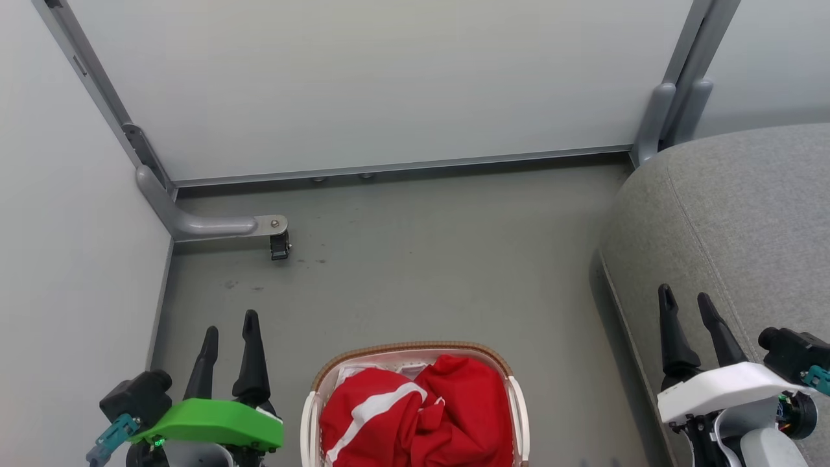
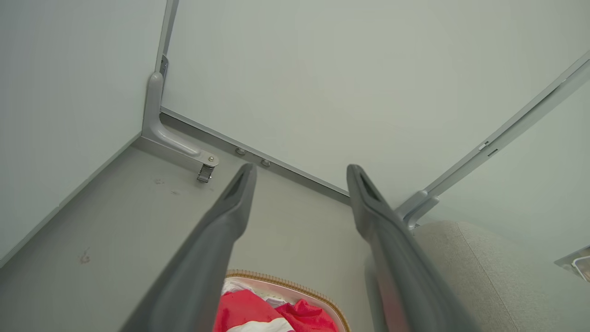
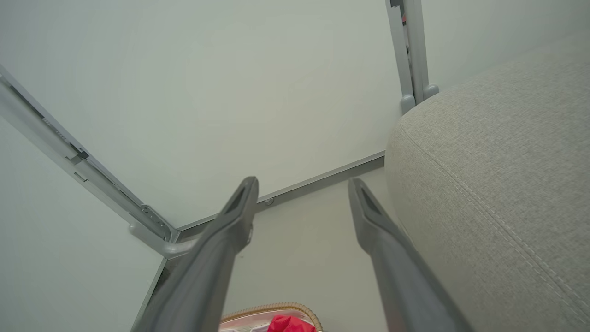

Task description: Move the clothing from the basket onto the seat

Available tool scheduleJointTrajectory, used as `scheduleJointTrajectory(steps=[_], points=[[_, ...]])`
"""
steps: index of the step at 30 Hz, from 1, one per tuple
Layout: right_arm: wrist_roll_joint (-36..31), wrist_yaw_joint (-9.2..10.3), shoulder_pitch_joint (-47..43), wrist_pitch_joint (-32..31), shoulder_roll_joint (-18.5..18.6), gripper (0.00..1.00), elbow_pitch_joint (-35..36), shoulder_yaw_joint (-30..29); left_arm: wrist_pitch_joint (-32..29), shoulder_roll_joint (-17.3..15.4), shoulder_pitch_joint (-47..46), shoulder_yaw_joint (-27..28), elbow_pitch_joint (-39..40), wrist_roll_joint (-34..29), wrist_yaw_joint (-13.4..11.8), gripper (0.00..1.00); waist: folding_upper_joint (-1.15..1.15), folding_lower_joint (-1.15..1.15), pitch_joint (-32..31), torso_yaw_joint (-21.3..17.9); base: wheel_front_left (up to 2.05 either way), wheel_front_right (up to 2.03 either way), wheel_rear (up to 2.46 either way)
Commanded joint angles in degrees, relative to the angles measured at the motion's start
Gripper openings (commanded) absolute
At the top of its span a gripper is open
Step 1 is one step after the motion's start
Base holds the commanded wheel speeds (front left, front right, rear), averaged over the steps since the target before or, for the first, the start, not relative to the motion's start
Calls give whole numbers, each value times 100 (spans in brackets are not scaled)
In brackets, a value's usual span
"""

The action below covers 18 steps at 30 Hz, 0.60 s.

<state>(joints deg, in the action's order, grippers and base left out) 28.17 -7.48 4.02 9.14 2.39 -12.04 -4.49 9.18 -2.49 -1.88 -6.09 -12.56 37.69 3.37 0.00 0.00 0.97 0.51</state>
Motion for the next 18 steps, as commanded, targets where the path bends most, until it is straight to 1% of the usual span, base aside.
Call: scheduleJointTrajectory(steps=[1,18], points=[[-180,-1,-44,59,41,100,22,14,54,-42,5,-28,22,-176,-39,100,0,0,2,2,0,0,0],[-1106,-2,-61,279,50,100,-35,83,271,-48,51,-128,-175,-882,-96,100,0,0,32,19,0,0,0]])
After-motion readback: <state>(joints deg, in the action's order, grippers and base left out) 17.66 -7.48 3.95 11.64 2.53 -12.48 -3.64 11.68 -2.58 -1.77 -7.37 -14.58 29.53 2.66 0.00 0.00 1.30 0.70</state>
